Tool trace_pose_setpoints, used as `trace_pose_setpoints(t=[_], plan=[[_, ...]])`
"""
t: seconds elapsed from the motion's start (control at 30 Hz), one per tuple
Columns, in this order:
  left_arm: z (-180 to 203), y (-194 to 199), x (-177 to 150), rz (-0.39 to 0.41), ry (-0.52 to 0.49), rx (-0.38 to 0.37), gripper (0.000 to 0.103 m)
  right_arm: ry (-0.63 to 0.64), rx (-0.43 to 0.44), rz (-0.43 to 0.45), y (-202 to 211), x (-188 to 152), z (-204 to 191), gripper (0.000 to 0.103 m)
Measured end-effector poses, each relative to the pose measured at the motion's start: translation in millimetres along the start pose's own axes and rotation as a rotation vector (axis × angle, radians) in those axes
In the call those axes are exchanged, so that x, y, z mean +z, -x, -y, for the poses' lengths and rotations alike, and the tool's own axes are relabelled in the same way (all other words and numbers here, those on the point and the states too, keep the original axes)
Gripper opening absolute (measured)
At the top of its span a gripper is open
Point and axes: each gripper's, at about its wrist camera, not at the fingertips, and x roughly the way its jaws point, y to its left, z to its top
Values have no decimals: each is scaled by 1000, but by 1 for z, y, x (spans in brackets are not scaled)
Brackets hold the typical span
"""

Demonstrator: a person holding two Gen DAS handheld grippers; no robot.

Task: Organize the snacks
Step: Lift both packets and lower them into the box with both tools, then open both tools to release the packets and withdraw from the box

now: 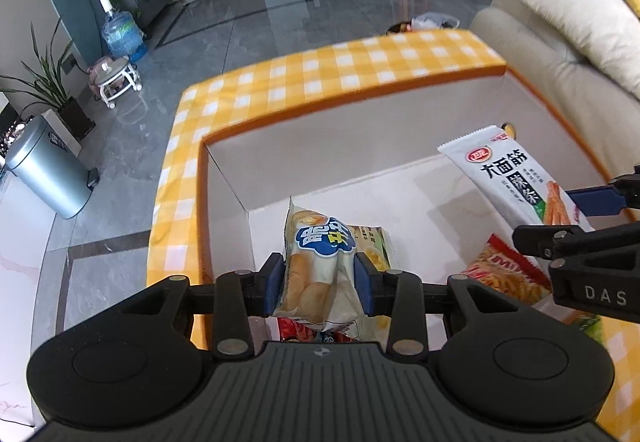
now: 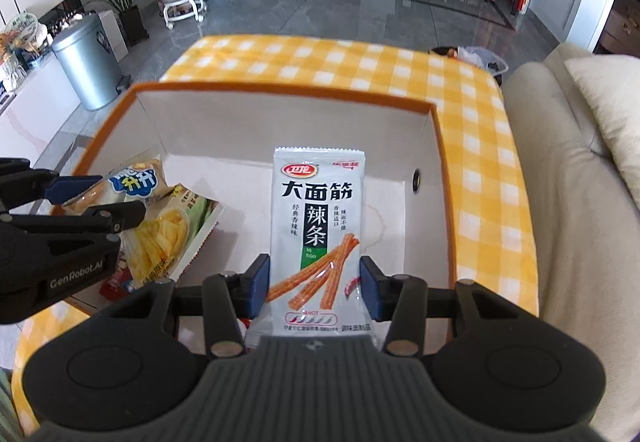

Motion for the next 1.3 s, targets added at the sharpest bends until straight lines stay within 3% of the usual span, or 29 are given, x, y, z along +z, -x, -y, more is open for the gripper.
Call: trace_pose_setpoints(t=[0.2, 0.4, 0.57, 0.7, 0.9, 1.0, 1.07, 1.3], plan=[[2, -16, -4, -36, -18, 5, 42, -21, -11, -52, -23, -6, 4, 45], [10, -17, -2, -23, -72, 17, 44, -25, -13, -83, -33, -5, 2, 45], [10, -14, -2, -18, -59, -10, 47, -12, -9, -98, -34, -8, -3, 46], [10, -13, -1, -12, -57, -19, 51, -11, -14, -102, -33, -11, -3, 47], [12, -7, -2, 8, -70, -26, 66, -13, -11, -102, -30, -11, -2, 45], [11, 0, -2, 24, -70, -17, 73, -4, -14, -88, -24, -9, -4, 48], [10, 7, -2, 34, -66, -16, 74, 3, -20, -74, -19, -8, -5, 58], [2, 35, -5, 88, -34, -14, 79, 13, -29, -7, 7, -9, -6, 67]])
